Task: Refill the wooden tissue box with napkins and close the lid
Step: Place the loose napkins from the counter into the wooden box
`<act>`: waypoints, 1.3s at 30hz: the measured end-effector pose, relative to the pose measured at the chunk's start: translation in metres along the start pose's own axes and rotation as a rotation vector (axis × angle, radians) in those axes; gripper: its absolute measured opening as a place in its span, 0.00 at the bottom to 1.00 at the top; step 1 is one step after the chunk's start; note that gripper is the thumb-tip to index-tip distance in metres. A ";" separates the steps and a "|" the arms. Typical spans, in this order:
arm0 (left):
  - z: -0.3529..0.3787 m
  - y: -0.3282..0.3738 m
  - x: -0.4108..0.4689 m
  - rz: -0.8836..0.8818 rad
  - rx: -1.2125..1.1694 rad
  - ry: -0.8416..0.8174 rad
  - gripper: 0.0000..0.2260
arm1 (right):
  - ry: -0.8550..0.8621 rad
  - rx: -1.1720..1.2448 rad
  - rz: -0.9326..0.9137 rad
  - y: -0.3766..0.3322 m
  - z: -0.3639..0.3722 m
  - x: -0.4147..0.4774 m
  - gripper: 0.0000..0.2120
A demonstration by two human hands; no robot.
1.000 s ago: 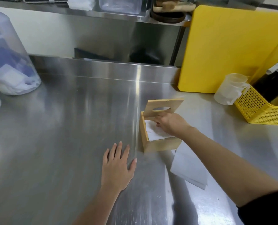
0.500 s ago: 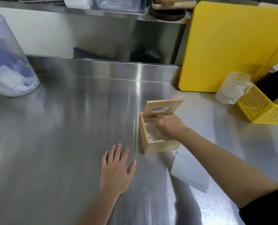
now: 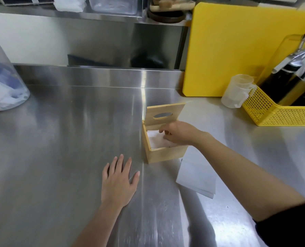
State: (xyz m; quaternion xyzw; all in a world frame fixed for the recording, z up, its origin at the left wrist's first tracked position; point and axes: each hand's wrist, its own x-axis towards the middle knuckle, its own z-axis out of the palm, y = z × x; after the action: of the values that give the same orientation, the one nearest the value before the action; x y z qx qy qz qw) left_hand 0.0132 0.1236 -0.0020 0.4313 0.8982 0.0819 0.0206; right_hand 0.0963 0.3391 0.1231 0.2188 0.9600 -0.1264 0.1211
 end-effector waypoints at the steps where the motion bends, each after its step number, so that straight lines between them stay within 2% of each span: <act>1: 0.001 -0.004 0.002 -0.008 0.006 0.012 0.26 | 0.087 0.009 -0.009 0.003 -0.001 -0.005 0.14; 5: 0.005 -0.013 0.006 -0.039 0.037 0.006 0.28 | 0.324 0.045 -0.043 0.014 0.001 -0.026 0.10; 11: 0.001 0.006 -0.002 -0.018 0.053 -0.022 0.33 | 0.482 0.204 0.181 0.050 0.037 -0.064 0.07; 15: 0.007 0.054 -0.016 0.055 0.021 -0.094 0.37 | 0.339 0.218 0.315 0.062 0.063 -0.075 0.08; 20: 0.015 0.084 -0.018 0.024 0.044 -0.091 0.33 | 0.214 0.305 0.401 0.068 0.086 -0.079 0.10; 23: 0.017 0.087 -0.020 0.000 0.048 -0.081 0.32 | 0.216 0.337 0.380 0.067 0.096 -0.078 0.07; 28: 0.015 0.087 -0.021 0.016 0.055 -0.089 0.35 | 0.235 0.271 0.270 0.063 0.095 -0.080 0.06; 34: 0.013 0.088 -0.022 0.010 0.042 -0.087 0.39 | 0.254 0.243 0.031 0.054 0.045 -0.091 0.06; 39: 0.005 0.091 -0.021 -0.017 0.007 -0.118 0.33 | 0.290 0.252 -0.079 0.037 -0.008 -0.085 0.05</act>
State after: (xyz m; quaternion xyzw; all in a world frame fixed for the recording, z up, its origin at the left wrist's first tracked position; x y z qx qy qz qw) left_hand 0.0972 0.1640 0.0077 0.4278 0.8994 0.0531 0.0725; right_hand 0.1859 0.3408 0.1477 0.2104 0.9517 -0.2175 -0.0521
